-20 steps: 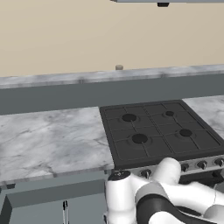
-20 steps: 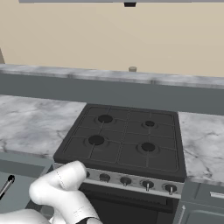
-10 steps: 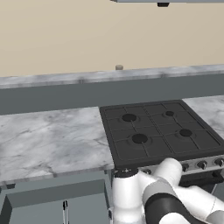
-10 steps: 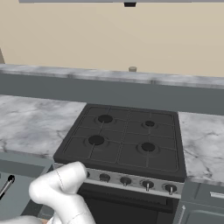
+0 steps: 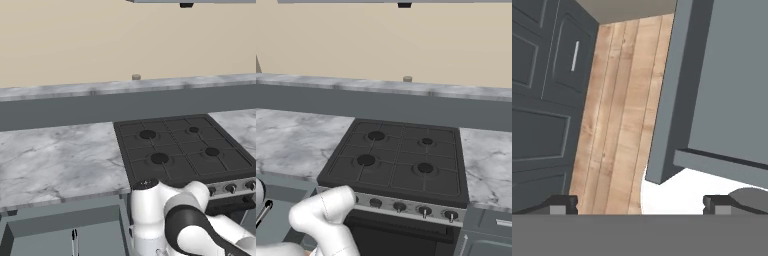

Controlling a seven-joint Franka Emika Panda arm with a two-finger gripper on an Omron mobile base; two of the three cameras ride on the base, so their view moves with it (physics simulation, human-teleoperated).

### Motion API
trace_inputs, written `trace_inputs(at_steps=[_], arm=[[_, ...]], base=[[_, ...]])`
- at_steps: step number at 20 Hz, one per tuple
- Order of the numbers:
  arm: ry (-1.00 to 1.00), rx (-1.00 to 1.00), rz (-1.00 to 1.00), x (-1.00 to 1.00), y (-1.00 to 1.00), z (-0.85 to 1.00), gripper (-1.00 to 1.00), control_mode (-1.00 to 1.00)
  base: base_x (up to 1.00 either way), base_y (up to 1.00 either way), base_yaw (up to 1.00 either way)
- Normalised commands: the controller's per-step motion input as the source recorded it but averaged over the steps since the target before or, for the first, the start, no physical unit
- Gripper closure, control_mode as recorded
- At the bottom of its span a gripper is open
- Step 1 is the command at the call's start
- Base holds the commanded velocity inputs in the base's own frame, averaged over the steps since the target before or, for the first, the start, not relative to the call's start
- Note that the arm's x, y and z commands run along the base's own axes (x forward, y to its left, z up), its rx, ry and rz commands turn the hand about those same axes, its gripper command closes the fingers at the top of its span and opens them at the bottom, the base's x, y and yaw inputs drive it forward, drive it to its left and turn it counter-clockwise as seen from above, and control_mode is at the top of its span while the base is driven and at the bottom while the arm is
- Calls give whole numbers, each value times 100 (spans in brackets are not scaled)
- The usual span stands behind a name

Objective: Take the tongs from the drawer on the left and place them on the dining counter next to the tray containing the kebab skewer.

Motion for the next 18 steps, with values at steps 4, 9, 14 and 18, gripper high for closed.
trace_inputs(at_steps=[4,9,14,18], arm=[[0,0,0,10,-24,0,-100,-100],[0,-1,-14,6,-5,0,-100,-100],[-2,-1,-23,0,0,0,-100,-100],[-2,0,-22,0,0,0,-100,-100]], base=[[0,0,0],[0,0,0],[0,0,0],[0,0,0]])
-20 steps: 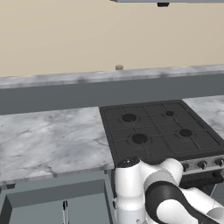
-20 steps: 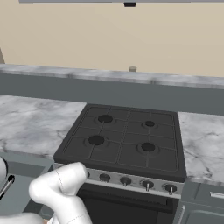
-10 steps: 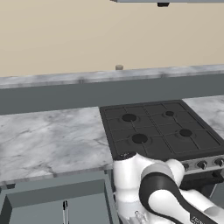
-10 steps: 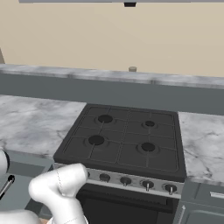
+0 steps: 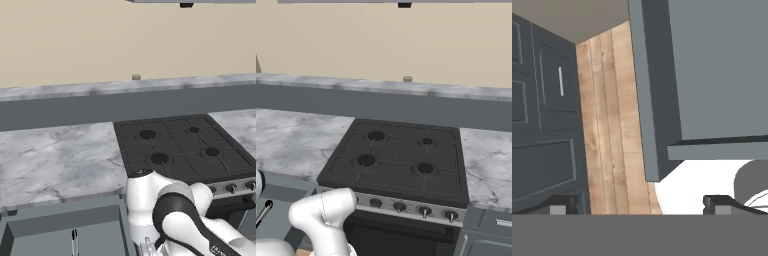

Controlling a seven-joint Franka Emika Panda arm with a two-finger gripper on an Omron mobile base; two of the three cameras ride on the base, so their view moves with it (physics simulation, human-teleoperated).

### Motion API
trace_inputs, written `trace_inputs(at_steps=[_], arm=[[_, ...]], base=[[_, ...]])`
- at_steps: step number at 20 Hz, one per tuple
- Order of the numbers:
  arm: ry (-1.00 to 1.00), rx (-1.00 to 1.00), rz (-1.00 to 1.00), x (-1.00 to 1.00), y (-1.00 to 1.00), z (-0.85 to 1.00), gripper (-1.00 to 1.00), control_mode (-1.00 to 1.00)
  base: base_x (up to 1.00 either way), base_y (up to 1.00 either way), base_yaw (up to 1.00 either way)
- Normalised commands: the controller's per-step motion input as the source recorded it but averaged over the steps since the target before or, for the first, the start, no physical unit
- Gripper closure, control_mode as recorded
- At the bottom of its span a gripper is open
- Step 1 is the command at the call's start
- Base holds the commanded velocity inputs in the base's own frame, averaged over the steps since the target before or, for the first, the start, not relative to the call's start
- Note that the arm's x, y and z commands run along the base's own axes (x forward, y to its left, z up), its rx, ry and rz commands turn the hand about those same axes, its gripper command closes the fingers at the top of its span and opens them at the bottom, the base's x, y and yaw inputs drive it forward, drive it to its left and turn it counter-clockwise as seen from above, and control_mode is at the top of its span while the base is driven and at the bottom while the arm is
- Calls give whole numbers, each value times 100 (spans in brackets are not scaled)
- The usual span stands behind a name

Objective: Take the tongs from the drawer on the left and place them on the dining counter next to the tray containing the kebab skewer.

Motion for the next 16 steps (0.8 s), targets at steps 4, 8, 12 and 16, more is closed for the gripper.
trace_inputs(at_steps=[4,8,12,16], arm=[[-5,-1,-26,0,-3,0,-100,-100],[-1,-5,-34,6,-22,0,-100,-100],[0,-2,-24,33,-21,0,-100,-100],[0,-4,-23,20,-15,0,-100,-100]], base=[[0,0,0],[0,0,0],[0,0,0],[0,0,0]])
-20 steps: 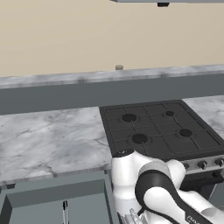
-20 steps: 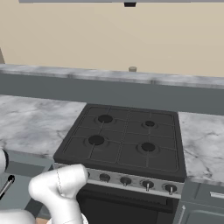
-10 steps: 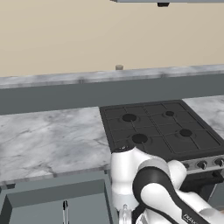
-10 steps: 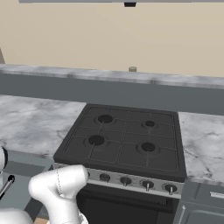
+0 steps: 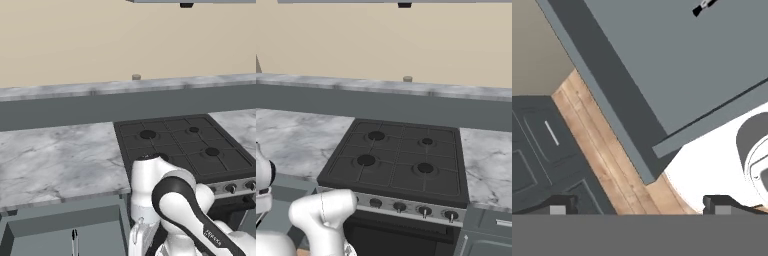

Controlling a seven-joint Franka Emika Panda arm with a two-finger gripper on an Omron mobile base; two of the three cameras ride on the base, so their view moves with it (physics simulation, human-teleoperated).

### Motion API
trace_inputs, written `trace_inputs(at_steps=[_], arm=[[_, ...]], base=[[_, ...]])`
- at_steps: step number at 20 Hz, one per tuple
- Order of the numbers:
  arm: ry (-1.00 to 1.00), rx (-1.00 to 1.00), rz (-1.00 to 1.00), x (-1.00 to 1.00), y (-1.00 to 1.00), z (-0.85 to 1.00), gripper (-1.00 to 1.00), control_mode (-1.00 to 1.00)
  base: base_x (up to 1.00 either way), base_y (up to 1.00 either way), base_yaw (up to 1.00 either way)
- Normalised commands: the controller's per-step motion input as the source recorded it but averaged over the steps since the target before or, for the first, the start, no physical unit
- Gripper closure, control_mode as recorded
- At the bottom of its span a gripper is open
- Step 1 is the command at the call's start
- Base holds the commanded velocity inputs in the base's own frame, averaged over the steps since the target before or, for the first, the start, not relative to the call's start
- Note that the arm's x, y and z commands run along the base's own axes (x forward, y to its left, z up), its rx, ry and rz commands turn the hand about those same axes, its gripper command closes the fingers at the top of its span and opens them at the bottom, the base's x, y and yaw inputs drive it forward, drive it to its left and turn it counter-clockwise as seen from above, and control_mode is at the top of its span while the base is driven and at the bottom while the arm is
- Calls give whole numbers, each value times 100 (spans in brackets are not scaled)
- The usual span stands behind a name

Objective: Take the tongs from the drawer on the left and place them on the dining counter next to the tray containing the kebab skewer.

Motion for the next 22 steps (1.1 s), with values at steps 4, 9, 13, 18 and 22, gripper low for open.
trace_inputs(at_steps=[4,9,13,18,22], arm=[[0,-7,-28,11,-8,-2,-100,-100],[0,-6,-28,10,-8,-7,-100,-100],[0,-6,-27,10,-5,-6,-100,-100],[-2,-8,-25,1,0,-15,-100,-100],[-6,-10,-23,0,0,-21,-100,-100]], base=[[0,0,0],[0,0,0],[0,0,0],[0,0,0],[0,0,0]])
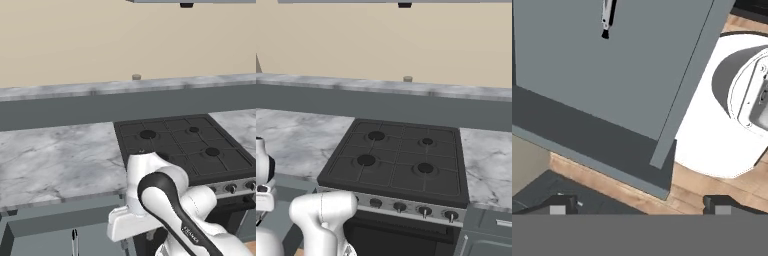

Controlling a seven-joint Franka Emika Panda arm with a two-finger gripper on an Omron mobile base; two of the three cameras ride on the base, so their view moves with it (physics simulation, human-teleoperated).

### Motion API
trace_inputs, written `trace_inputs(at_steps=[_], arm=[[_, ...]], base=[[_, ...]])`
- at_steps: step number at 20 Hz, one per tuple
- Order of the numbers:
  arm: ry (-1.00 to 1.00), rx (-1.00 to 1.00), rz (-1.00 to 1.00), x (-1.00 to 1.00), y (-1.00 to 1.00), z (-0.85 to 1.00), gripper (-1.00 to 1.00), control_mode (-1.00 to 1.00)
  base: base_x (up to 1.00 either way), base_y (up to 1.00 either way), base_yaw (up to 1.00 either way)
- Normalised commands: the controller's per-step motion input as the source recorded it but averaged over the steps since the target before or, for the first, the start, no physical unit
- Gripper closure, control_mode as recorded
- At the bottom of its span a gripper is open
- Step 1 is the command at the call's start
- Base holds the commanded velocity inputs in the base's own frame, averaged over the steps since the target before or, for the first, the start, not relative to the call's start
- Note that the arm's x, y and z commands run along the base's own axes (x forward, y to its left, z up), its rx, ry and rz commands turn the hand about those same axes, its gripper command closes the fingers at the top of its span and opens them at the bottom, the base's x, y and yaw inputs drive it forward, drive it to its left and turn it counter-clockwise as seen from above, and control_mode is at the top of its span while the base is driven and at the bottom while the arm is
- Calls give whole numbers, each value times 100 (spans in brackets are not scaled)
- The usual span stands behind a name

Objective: Take the tongs from the drawer on the left and place them on the dining counter next to the tray containing the kebab skewer.

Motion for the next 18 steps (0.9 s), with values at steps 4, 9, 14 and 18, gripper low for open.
trace_inputs(at_steps=[4,9,14,18], arm=[[-1,-11,-19,0,0,-19,-100,-100],[0,-13,-13,0,-1,-14,-100,-100],[-1,-15,-5,0,-3,-12,-100,-100],[-12,-15,0,1,0,-10,-100,-100]], base=[[0,0,0],[0,0,0],[0,0,0],[0,0,0]])
